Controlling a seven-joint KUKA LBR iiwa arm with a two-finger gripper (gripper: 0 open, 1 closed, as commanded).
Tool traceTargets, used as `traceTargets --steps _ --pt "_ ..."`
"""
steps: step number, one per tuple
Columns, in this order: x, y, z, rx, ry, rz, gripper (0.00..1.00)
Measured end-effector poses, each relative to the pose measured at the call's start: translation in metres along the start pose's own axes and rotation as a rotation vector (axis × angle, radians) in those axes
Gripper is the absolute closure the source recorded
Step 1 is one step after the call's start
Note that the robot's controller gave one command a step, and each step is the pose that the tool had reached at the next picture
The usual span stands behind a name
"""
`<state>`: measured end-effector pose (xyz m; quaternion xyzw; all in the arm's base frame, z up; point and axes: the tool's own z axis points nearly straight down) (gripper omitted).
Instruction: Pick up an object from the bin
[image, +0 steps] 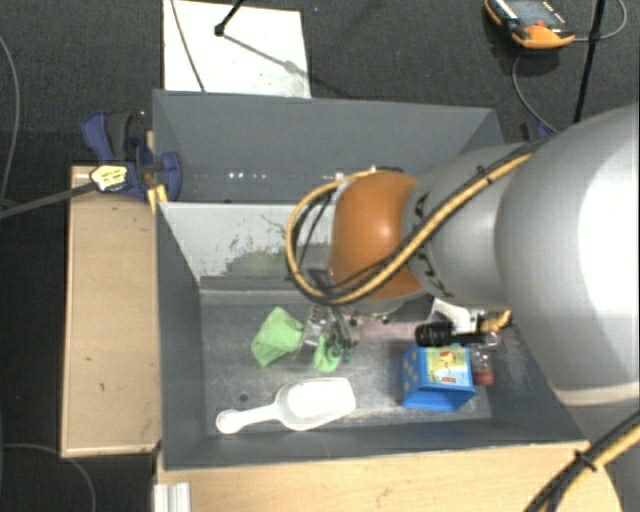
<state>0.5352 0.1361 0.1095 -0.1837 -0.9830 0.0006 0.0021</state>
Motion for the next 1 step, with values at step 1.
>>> traceTargets --steps 1 --pt "-0.0016 0.0011 -0.0152 -0.004 -0.006 -0.002 1.0"
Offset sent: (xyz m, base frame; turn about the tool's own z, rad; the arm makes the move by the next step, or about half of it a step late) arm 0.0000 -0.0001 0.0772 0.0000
